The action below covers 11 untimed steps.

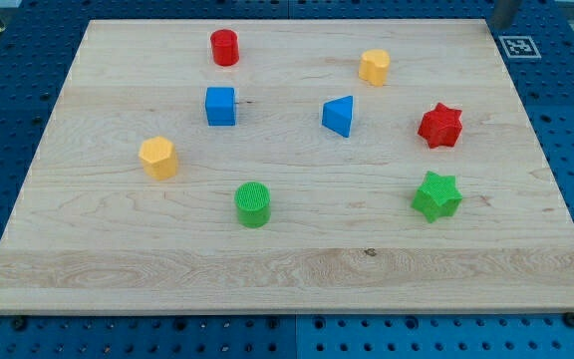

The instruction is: Move the arm downwards of the board

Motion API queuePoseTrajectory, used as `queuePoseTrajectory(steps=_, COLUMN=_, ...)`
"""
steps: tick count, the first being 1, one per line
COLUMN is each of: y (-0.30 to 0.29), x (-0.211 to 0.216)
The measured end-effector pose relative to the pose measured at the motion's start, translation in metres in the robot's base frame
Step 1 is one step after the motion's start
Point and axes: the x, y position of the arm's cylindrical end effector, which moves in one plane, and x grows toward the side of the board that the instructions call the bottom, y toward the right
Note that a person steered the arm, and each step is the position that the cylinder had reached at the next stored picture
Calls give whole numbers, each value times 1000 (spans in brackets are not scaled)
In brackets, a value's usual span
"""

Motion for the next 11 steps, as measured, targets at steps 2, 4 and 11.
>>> queuePoseTrajectory(steps=2, y=-73, x=-7)
queuePoseTrajectory(steps=4, y=-147, x=-12)
queuePoseTrajectory(steps=11, y=-253, x=90)
